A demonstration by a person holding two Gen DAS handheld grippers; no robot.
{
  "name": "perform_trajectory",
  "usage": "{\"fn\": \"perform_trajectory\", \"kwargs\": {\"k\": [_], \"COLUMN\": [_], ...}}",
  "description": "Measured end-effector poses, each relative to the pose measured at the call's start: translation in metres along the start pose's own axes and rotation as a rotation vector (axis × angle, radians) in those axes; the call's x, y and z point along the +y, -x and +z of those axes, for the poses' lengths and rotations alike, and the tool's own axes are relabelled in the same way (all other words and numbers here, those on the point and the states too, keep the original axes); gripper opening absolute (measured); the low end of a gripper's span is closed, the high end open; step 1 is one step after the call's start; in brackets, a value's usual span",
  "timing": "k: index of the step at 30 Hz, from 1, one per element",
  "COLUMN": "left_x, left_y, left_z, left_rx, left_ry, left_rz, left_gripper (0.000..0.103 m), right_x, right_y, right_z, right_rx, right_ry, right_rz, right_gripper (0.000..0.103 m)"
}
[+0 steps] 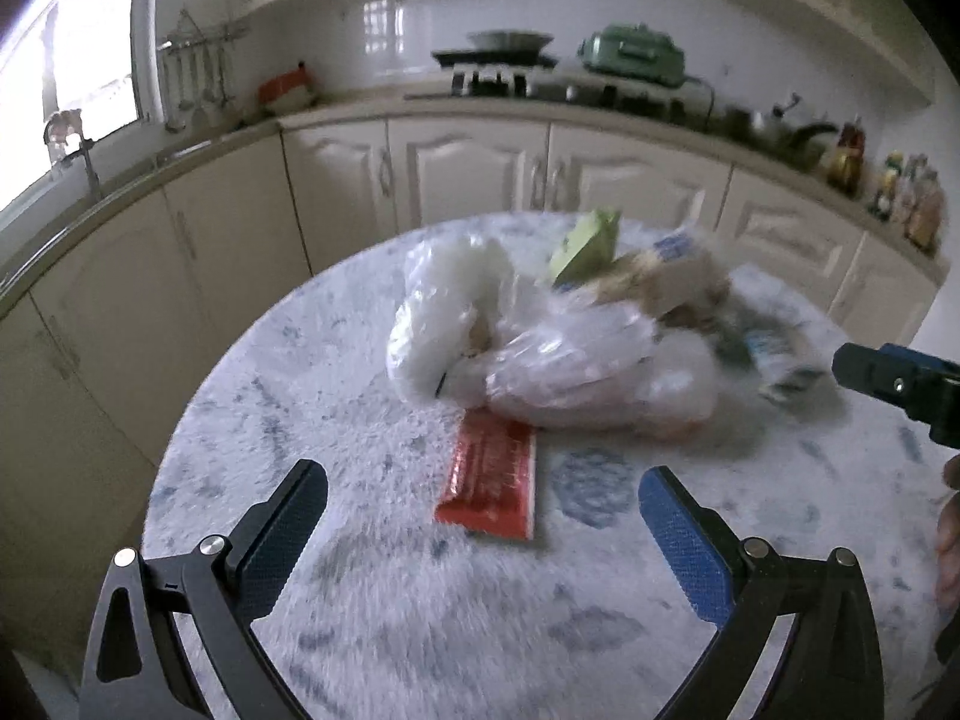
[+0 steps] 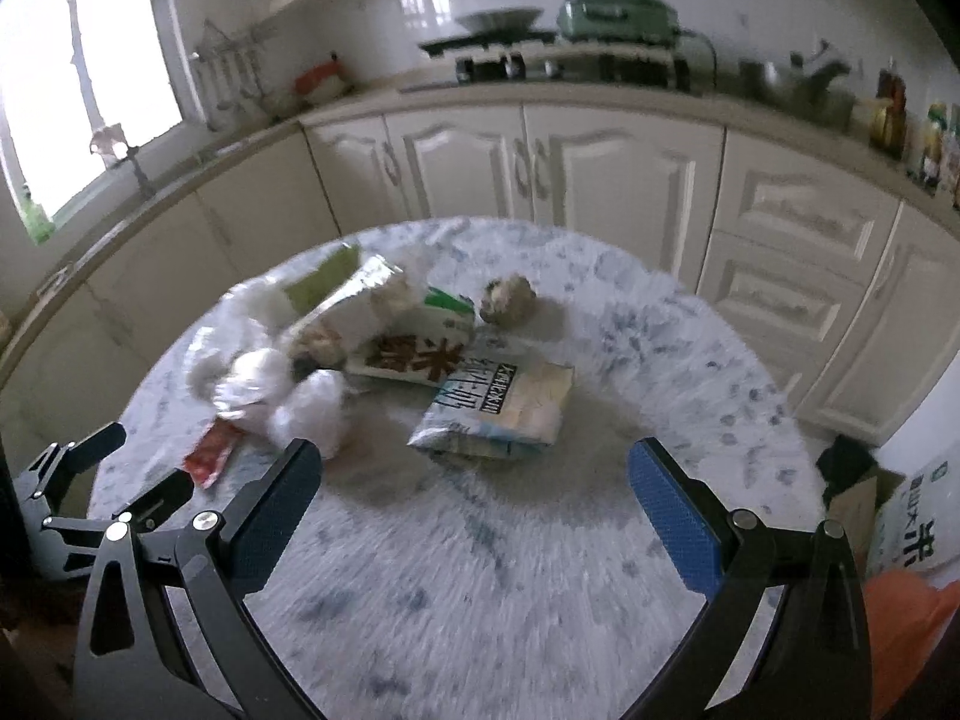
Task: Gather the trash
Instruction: 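Return both tools to the table above the trash pile, then grasp the red wrapper with the left tool while the right tool grasps a white milk carton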
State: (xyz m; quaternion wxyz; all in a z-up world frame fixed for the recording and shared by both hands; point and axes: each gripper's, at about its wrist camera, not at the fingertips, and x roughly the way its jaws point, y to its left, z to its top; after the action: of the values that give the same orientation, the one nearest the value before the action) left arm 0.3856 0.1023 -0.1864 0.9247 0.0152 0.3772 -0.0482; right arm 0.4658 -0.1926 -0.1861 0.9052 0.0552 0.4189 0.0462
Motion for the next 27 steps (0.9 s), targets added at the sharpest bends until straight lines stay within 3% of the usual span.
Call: {"fn": "perform_trajectory", "kwargs": {"k": [4, 7, 8, 11, 13, 14, 16, 22, 27], "left_x": [-0.002, -0.003, -0.004, -0.01, -0.011, -0.012, -0.011, 0.003, 0.014], "left_y": [-0.032, -0.053, -0.06, -0.069, -0.072, -0.073, -0.075, -0.071, -0.058], "left_z": [0.017, 0.031, 0.035, 0.046, 0.051, 0.053, 0.053, 0.041, 0.025], "left_rx": [0.051, 0.097, 0.112, 0.116, 0.111, 0.104, 0.1, 0.087, 0.083], "left_ry": [-0.002, 0.003, -0.004, -0.03, -0.037, -0.038, -0.038, -0.005, 0.005], "left_rz": [0.008, -0.013, -0.016, -0.044, -0.059, -0.073, -0.086, -0.153, -0.175], "left_gripper": [0.102, 0.096, 0.085, 0.067, 0.057, 0.039, 0.027, 0.015, 0.014], "right_x": [-0.003, -0.005, -0.005, -0.003, -0.003, -0.003, -0.003, -0.007, -0.011], "right_y": [-0.028, -0.049, -0.055, -0.064, -0.064, -0.063, -0.06, -0.047, -0.036], "right_z": [0.007, 0.011, 0.012, 0.012, 0.011, 0.01, 0.006, -0.005, -0.013], "right_rx": [0.04, 0.077, 0.089, 0.101, 0.093, 0.09, 0.087, 0.08, 0.078], "right_ry": [-0.007, -0.014, -0.016, -0.002, 0.008, 0.008, 0.018, 0.01, 0.008], "right_rz": [-0.015, -0.007, 0.005, 0.016, 0.018, 0.028, 0.032, 0.05, 0.064], "right_gripper": [0.103, 0.103, 0.1, 0.073, 0.067, 0.063, 0.062, 0.06, 0.059]}}
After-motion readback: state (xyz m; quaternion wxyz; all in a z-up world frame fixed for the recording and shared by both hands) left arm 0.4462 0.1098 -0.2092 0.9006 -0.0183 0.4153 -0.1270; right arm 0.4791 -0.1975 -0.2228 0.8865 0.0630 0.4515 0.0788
